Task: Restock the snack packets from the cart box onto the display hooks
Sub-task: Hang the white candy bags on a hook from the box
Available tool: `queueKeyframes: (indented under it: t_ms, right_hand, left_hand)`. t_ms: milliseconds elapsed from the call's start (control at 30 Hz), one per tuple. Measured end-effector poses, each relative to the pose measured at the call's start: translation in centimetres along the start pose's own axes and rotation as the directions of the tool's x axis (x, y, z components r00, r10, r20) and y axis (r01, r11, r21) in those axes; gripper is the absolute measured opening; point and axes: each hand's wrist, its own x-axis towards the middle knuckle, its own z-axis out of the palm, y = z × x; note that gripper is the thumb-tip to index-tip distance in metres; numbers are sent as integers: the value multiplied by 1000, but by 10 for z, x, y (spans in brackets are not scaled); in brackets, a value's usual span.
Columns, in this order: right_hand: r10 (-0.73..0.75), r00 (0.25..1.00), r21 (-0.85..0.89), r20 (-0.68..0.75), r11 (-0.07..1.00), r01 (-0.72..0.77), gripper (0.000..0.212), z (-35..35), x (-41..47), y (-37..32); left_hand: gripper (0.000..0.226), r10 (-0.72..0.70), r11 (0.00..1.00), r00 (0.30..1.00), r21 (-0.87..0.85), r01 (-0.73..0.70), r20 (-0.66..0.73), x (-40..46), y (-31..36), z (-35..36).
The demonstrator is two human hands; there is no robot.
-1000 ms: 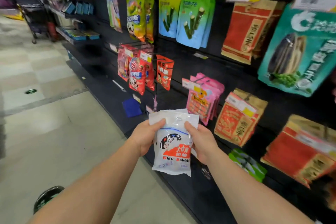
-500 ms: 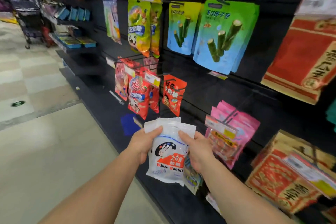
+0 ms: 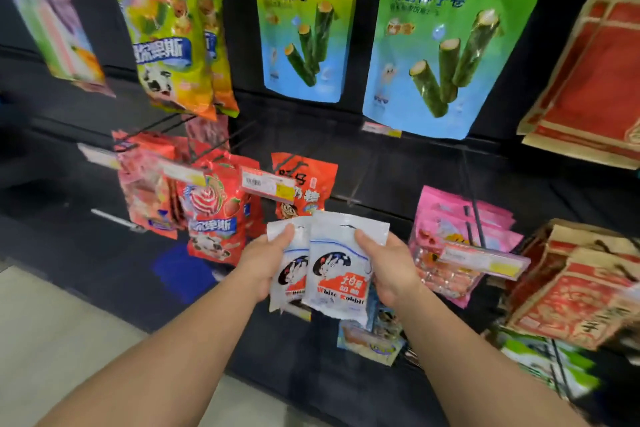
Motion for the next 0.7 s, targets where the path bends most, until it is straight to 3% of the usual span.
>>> queueKeyframes:
  t_ms: [267,700]
  right_hand:
    - [-77,994,-31,-78,997,75,9,6,10,-8]
    - [-154,977,-114,-151,984,138,12,21,23,-22]
  left_hand:
    - [32,-10,999,999,33,8,36,25,2,-4]
    - [24,-36,999,999,-20,35,-27,22,-4,-17]
